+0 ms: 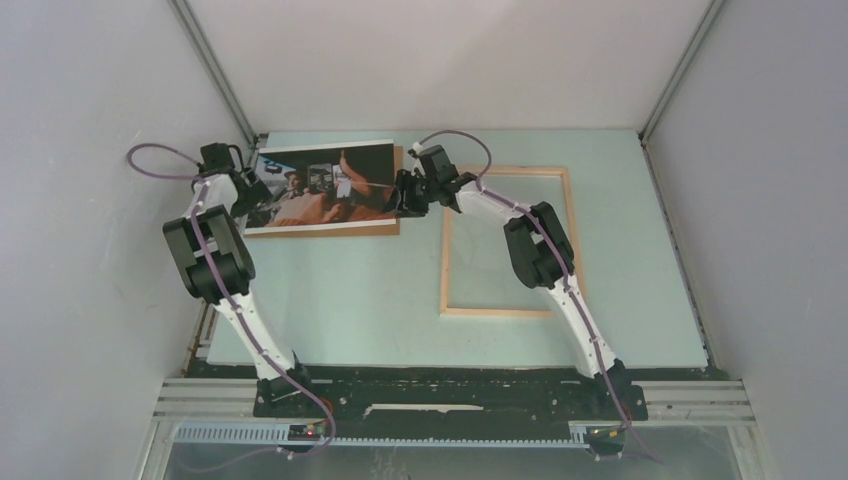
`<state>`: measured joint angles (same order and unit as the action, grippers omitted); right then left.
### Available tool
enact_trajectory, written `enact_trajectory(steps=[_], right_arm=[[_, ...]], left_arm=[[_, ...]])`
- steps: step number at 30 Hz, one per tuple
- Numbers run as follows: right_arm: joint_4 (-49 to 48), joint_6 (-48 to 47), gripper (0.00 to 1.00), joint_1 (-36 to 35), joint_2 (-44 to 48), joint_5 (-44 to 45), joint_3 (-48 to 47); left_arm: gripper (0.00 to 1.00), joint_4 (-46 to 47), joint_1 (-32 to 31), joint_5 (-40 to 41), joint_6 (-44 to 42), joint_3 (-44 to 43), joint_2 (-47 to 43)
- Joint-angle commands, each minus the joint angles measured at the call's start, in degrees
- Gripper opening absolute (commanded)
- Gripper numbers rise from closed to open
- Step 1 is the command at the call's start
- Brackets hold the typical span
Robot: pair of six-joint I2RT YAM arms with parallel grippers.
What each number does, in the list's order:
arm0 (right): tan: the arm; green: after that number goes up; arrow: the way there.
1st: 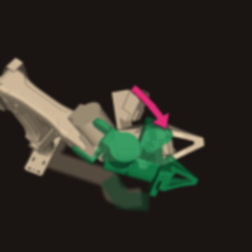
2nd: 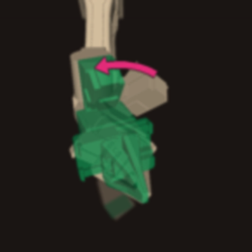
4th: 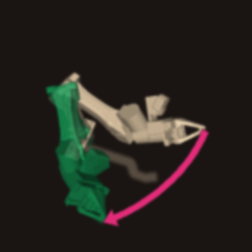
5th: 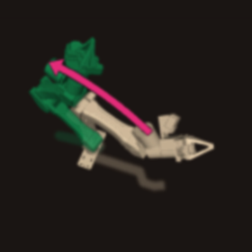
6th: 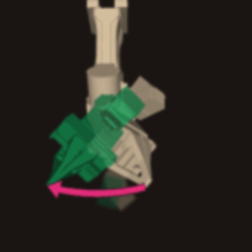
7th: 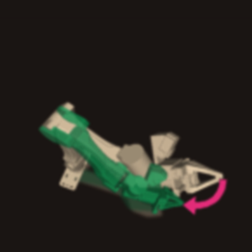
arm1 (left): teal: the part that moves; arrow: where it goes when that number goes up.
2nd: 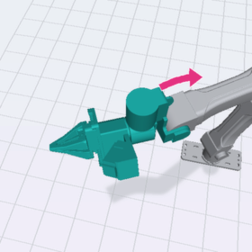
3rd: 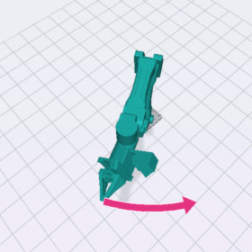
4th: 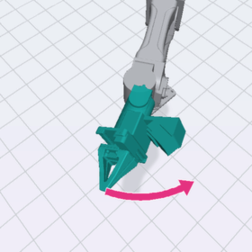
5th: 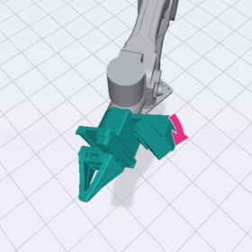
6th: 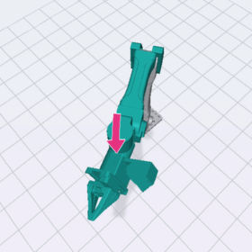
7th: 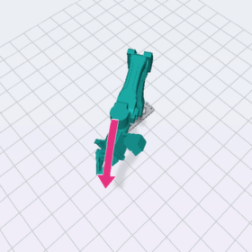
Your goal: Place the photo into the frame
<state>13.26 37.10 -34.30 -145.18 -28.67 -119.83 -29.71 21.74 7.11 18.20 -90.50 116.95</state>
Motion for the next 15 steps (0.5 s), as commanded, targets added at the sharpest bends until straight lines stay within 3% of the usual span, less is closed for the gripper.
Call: enact_trajectory(steps=[1, 15], right_arm=[[1.46, -4.11, 0.55, -1.99, 1.66, -0.23, -2.79], [2.04, -1.46, 0.55, -2.02, -2.84, -1.4, -6.57]], left_arm=[[1.0, -1.12, 3.17, -0.54, -2.71, -3.2, -0.68], [1.0, -5.36, 4.1, -5.02, -2.38, -8.08, 5.49]])
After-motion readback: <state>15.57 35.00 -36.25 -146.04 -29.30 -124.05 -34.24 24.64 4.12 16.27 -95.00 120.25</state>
